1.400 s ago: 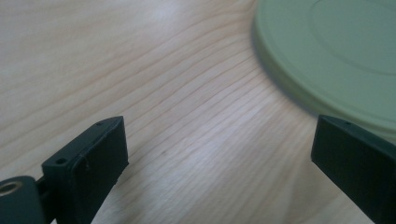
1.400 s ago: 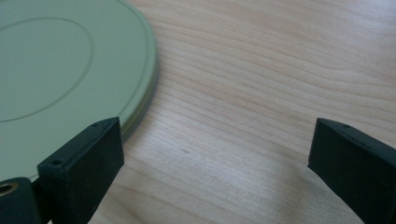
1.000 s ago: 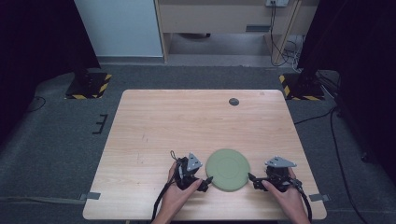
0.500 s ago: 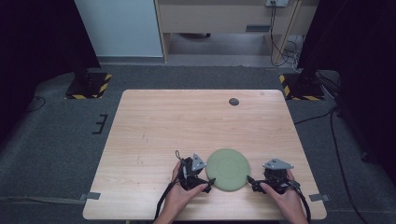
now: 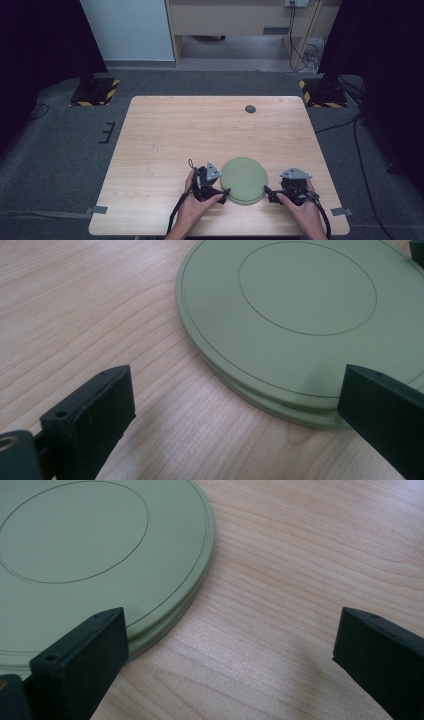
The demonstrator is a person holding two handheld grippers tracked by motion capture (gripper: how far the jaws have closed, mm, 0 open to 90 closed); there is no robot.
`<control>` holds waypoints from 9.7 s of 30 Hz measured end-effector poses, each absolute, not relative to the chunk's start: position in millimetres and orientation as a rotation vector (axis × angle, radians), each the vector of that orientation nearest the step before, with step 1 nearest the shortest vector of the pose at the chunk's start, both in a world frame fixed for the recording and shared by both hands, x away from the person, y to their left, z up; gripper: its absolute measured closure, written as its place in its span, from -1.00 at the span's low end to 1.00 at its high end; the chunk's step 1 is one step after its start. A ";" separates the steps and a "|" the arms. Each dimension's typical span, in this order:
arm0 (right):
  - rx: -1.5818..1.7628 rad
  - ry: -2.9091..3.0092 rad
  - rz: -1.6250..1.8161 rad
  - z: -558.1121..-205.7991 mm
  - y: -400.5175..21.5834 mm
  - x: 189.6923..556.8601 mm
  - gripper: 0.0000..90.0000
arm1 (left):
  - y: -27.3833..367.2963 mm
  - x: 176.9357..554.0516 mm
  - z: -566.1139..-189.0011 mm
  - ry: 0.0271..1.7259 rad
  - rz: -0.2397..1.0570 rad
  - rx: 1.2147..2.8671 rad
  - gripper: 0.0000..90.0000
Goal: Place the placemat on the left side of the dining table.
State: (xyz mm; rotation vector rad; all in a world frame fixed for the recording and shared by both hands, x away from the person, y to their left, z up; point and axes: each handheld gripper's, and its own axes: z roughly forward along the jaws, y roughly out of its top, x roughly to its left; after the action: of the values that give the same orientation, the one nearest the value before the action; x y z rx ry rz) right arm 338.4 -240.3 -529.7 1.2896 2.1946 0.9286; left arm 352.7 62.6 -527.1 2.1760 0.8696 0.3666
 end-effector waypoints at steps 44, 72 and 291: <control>1.304 2.159 0.942 -528.2 -232.5 346.9 -0.97 | 56.2 360.6 -525.9 0.884 0.442 2.147 -0.87; 1.294 2.145 0.950 -527.3 -227.9 344.7 -0.87 | 48.6 360.5 -527.2 0.877 0.470 2.165 -0.93; 1.483 2.069 0.870 -538.8 -265.7 372.3 -0.93 | 14.6 433.7 -418.8 0.791 0.291 2.096 0.90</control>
State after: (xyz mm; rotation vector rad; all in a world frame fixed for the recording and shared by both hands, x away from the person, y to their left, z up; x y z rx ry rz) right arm 372.3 -265.7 -538.8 1.4828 2.0687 0.8696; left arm 433.7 14.6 -418.8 2.0962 0.7914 0.2905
